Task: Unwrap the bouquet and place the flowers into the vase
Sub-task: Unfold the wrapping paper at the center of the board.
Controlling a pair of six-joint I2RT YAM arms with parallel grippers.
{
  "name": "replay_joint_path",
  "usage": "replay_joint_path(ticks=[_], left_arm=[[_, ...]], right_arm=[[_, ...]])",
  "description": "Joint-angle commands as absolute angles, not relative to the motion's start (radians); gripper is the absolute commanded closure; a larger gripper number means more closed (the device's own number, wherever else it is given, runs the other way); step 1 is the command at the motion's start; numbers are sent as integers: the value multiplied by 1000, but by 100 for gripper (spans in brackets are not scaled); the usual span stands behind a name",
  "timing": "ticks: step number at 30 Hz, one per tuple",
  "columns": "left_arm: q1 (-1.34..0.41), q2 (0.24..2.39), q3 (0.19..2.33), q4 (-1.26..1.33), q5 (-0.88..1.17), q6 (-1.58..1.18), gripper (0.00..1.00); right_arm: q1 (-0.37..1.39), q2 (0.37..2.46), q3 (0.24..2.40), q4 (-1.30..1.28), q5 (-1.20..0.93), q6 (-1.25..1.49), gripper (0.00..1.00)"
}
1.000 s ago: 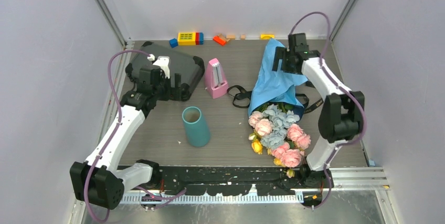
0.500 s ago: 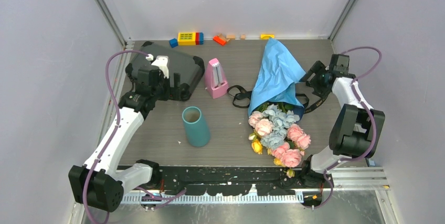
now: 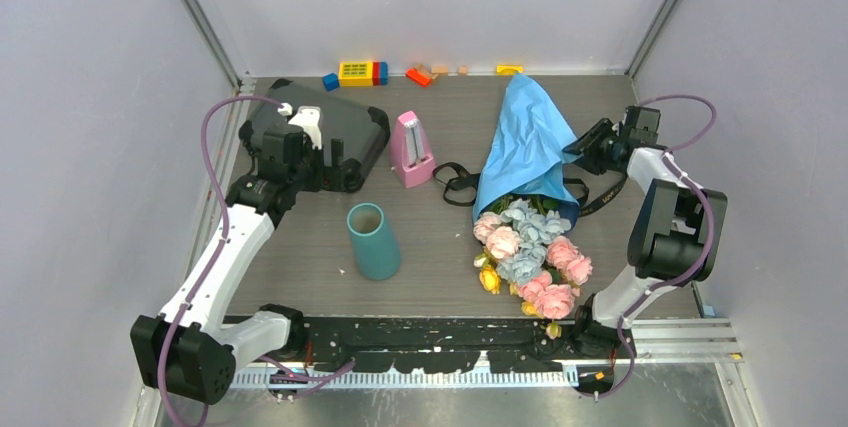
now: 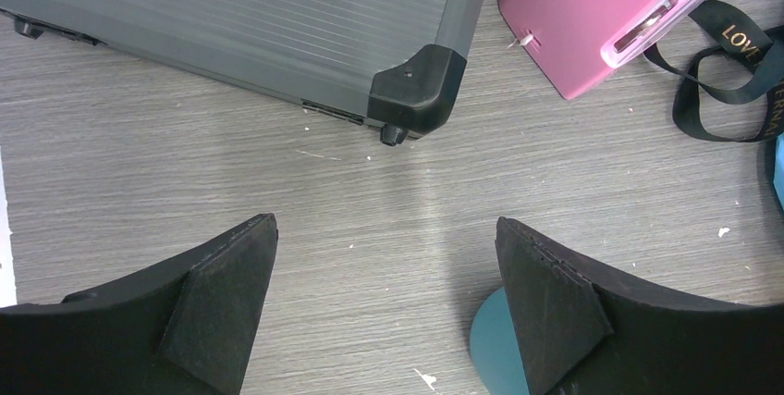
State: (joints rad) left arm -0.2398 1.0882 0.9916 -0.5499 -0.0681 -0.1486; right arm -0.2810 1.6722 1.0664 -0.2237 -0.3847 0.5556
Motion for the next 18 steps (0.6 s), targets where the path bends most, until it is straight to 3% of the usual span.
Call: replay_joint_path(ticks=[1, 5, 6, 18], left_arm=[[-238, 1066, 1000, -512, -80, -147, 9], [-238, 1065, 1001, -511, -72, -147, 9], [-238, 1064, 1001, -510, -66, -146, 10], [-238, 1051, 996, -504, -65, -144, 10]], right_arm=[[-286, 1659, 1105, -131, -480, 576, 67], [-277, 1621, 1107, -123, -525, 569, 96], [-273, 1615, 1108, -118, -535, 576, 99], [-45, 1550, 1208, -165, -448, 534, 100]])
